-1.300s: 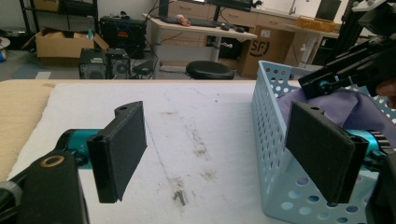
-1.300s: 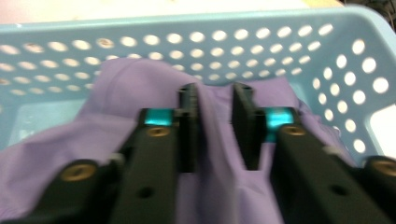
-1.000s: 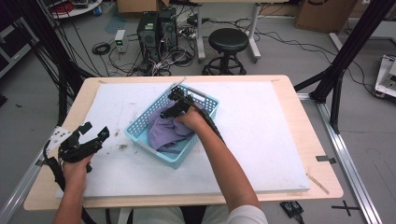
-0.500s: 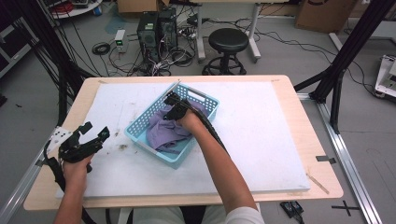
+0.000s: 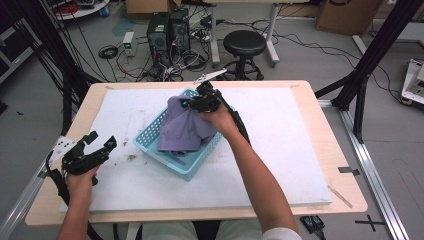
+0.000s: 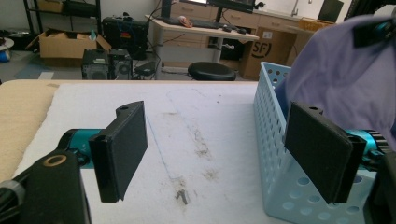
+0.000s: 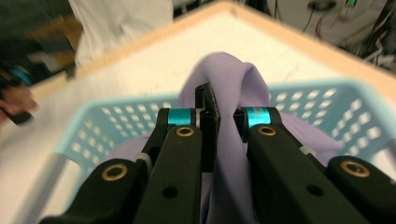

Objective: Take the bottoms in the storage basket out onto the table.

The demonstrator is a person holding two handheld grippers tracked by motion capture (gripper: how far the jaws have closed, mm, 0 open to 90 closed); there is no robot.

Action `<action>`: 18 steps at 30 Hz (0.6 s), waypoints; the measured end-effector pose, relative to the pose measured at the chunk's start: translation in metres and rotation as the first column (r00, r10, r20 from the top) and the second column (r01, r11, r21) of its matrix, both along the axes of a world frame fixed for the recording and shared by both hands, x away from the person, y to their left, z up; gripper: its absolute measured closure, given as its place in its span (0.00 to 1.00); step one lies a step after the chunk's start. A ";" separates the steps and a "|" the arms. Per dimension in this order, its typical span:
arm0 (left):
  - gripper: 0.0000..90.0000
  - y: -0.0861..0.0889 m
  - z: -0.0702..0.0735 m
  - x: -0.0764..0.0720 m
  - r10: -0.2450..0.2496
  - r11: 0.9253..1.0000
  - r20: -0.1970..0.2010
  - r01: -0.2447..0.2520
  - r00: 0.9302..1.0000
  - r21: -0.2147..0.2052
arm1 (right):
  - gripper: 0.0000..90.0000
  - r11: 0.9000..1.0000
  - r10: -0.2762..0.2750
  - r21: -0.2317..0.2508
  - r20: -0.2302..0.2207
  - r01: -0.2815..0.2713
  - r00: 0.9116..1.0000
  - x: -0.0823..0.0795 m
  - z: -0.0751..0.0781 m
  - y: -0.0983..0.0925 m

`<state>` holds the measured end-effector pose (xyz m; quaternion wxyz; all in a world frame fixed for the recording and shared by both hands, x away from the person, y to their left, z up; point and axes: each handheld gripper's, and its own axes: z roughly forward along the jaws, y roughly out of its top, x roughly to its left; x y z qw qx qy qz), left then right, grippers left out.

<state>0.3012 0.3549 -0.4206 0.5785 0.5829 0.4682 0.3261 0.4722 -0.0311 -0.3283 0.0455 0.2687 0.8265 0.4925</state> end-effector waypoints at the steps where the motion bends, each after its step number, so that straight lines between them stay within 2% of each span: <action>1: 0.24 0.000 0.000 0.000 0.000 1.000 -0.001 0.000 1.000 0.001 | 0.99 1.000 0.002 0.007 0.012 -0.002 1.000 -0.001 0.005 -0.005; 3: 0.24 0.000 0.000 0.001 -0.001 1.000 -0.002 0.001 1.000 0.000 | 0.99 1.000 -0.003 0.007 0.022 0.002 1.000 -0.002 0.009 -0.009; 4: 0.24 0.000 0.000 0.001 -0.001 1.000 -0.001 0.001 1.000 0.000 | 0.99 0.999 -0.012 0.036 0.040 0.011 0.999 -0.004 0.018 -0.018; 5: 0.24 0.000 -0.001 0.001 -0.001 1.000 -0.001 0.001 1.000 -0.001 | 0.99 0.999 -0.012 0.036 0.040 0.011 0.999 -0.004 0.018 -0.018; 6: 0.24 0.000 -0.001 0.001 -0.001 1.000 -0.001 0.001 1.000 -0.003 | 0.99 0.997 -0.019 0.071 0.046 0.015 0.999 -0.005 0.024 -0.028; 10: 0.24 0.000 -0.001 0.002 -0.003 1.000 -0.001 0.003 1.000 -0.003 | 0.99 0.995 -0.024 0.096 0.055 0.018 0.998 -0.008 0.031 -0.039; 12: 0.24 0.000 -0.001 0.002 -0.003 1.000 0.000 0.003 1.000 -0.004 | 0.99 0.995 -0.021 0.097 0.066 0.015 0.998 -0.010 0.036 -0.043; 15: 0.24 0.000 0.000 0.001 -0.002 1.000 0.000 0.002 1.000 -0.006 | 0.99 0.998 -0.009 0.061 0.092 0.003 0.996 -0.015 0.048 -0.043; 16: 0.24 0.000 0.000 0.001 0.000 1.000 0.001 0.000 1.000 -0.007 | 0.99 0.999 -0.002 0.040 0.113 -0.002 0.994 -0.018 0.057 -0.042; 17: 0.24 0.000 0.000 0.000 0.000 1.000 0.003 0.000 1.000 -0.009 | 0.99 0.999 -0.002 0.040 0.113 -0.002 0.994 -0.018 0.057 -0.042; 18: 0.24 0.000 0.000 -0.001 -0.001 1.000 0.004 0.001 1.000 -0.009 | 0.99 0.999 0.002 0.033 0.129 -0.007 0.992 -0.021 0.066 -0.041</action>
